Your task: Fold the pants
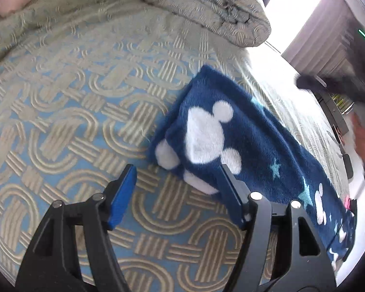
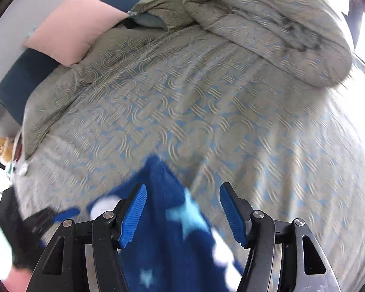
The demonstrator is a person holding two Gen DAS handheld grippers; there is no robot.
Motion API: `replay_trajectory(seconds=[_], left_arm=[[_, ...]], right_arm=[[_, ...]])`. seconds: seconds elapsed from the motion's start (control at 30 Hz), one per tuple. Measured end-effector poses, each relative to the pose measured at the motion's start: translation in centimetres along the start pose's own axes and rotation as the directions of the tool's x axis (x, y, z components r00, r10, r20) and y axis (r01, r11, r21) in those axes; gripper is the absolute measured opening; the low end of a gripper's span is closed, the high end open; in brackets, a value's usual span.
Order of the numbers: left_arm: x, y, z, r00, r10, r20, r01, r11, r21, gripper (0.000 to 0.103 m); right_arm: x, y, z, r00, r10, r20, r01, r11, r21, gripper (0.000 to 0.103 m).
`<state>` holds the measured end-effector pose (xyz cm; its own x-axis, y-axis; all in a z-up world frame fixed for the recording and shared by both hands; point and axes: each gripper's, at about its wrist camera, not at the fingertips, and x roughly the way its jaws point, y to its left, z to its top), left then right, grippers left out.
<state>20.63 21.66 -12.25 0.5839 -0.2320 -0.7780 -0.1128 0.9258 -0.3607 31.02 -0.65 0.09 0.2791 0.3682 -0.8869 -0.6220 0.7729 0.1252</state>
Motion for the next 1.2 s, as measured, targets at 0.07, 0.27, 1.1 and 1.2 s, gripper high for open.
replay_trajectory(seconds=[0.07, 0.27, 1.1, 1.2], left_arm=[[0.6, 0.0, -0.3, 0.999, -0.02, -0.039, 0.018, 0.999, -0.04, 0.072], [1.8, -0.7, 0.5, 0.998, -0.033, -0.055, 0.028, 0.995, -0.101, 0.079], [2.9, -2.5, 1.8, 0.994, 0.084, -0.076, -0.088, 0.995, -0.042, 0.058], [2.2, -2.1, 1.9, 0.992, 0.102, -0.072, -0.105, 0.993, -0.045, 0.058]], right_arm=[[-1.6, -0.8, -3.1, 0.999, -0.021, -0.025, 0.022, 1.0, 0.019, 0.064], [-3.3, -4.7, -11.7, 0.997, -0.014, -0.081, 0.026, 0.989, 0.146, 0.064], [-1.6, -7.0, -14.7, 0.979, -0.2, -0.05, 0.206, 0.956, 0.209, 0.061], [-4.9, -8.3, -15.7, 0.976, -0.215, -0.029, 0.216, 0.956, 0.196, 0.062]])
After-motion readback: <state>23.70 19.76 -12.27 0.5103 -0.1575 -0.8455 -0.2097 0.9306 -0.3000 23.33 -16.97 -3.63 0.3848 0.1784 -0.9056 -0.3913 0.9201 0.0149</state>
